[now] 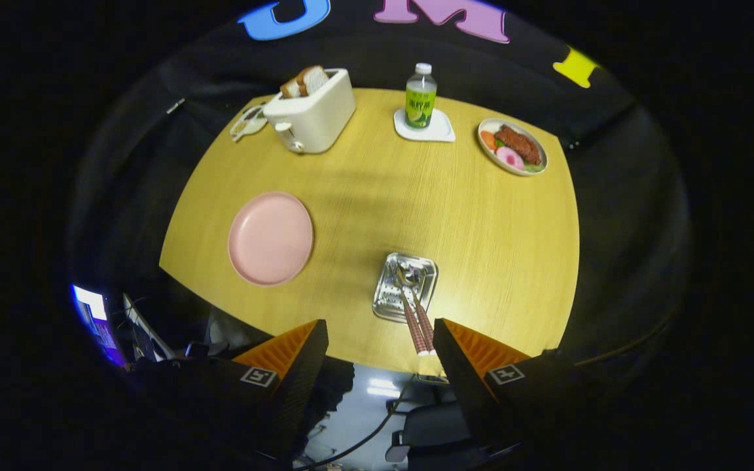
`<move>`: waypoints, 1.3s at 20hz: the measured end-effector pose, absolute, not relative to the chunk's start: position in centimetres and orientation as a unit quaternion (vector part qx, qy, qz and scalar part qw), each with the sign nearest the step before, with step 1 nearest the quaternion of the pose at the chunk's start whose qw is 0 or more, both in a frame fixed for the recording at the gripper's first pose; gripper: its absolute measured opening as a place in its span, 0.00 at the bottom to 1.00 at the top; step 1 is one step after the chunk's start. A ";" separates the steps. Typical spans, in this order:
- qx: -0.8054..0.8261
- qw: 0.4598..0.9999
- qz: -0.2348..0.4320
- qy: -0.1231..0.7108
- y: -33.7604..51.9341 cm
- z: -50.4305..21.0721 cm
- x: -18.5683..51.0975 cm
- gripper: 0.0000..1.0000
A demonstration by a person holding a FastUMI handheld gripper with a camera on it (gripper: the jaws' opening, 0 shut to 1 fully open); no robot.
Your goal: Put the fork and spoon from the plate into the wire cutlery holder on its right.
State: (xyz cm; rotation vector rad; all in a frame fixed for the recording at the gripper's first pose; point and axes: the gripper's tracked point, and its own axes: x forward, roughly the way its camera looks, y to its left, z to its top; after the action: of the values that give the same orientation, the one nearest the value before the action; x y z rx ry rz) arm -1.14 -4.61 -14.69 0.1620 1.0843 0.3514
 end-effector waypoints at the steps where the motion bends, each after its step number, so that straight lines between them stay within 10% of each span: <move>1: 0.079 0.859 0.153 0.482 -4.7 -13.6 -0.7 1.00; 16: 0.136 0.988 0.027 0.061 -3.4 2.7 1.2 0.97; 26: 0.148 0.989 0.013 0.027 -2.9 3.8 0.6 0.97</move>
State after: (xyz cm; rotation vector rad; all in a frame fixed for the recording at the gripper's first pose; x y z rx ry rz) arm 0.60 -2.93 3.77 0.2975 0.0535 0.0255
